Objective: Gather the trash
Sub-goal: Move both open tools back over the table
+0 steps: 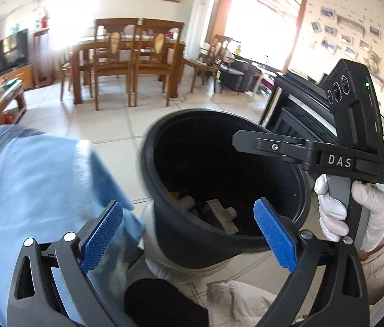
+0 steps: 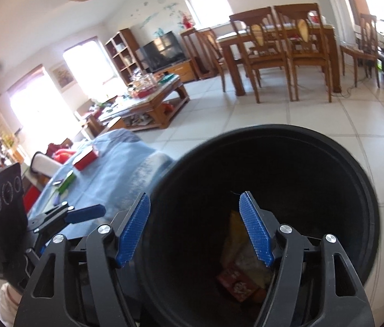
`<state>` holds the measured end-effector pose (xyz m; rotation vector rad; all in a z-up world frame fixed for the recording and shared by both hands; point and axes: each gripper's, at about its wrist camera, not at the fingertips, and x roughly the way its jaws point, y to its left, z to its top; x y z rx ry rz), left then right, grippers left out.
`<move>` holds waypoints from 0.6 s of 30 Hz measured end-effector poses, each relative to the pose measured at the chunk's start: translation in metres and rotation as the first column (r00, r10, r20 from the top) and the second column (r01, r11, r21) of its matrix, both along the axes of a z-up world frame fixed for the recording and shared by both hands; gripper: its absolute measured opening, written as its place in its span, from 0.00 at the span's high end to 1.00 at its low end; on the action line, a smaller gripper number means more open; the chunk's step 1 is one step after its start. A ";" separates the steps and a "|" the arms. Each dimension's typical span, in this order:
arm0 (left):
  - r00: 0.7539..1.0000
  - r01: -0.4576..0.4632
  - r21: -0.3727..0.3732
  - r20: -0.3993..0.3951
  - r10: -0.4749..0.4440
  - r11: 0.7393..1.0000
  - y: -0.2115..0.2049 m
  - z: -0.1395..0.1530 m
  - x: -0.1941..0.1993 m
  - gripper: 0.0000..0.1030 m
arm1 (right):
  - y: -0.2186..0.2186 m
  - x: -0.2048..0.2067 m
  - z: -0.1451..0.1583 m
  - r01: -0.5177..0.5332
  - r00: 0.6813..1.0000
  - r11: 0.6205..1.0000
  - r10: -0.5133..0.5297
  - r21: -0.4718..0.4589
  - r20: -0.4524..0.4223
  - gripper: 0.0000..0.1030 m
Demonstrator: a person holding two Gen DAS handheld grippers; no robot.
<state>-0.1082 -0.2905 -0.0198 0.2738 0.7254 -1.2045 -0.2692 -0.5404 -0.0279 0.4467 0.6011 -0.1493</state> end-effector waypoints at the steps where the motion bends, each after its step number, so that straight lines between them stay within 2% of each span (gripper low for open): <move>1: 1.000 -0.015 -0.006 -0.001 0.015 1.000 0.007 0.002 0.004 0.06 | 0.008 0.007 0.002 -0.016 1.000 1.000 0.016 -0.005 -0.001 0.34; 10: 0.982 -0.187 -0.060 -0.026 0.186 0.981 0.088 0.013 0.040 0.06 | 0.086 0.070 0.017 -0.159 0.987 0.986 0.158 -0.042 -0.019 0.34; 18: 0.942 -0.333 -0.085 -0.062 0.329 0.939 0.161 0.011 0.079 0.06 | 0.167 0.132 0.017 -0.303 0.953 0.951 0.300 -0.063 -0.051 0.34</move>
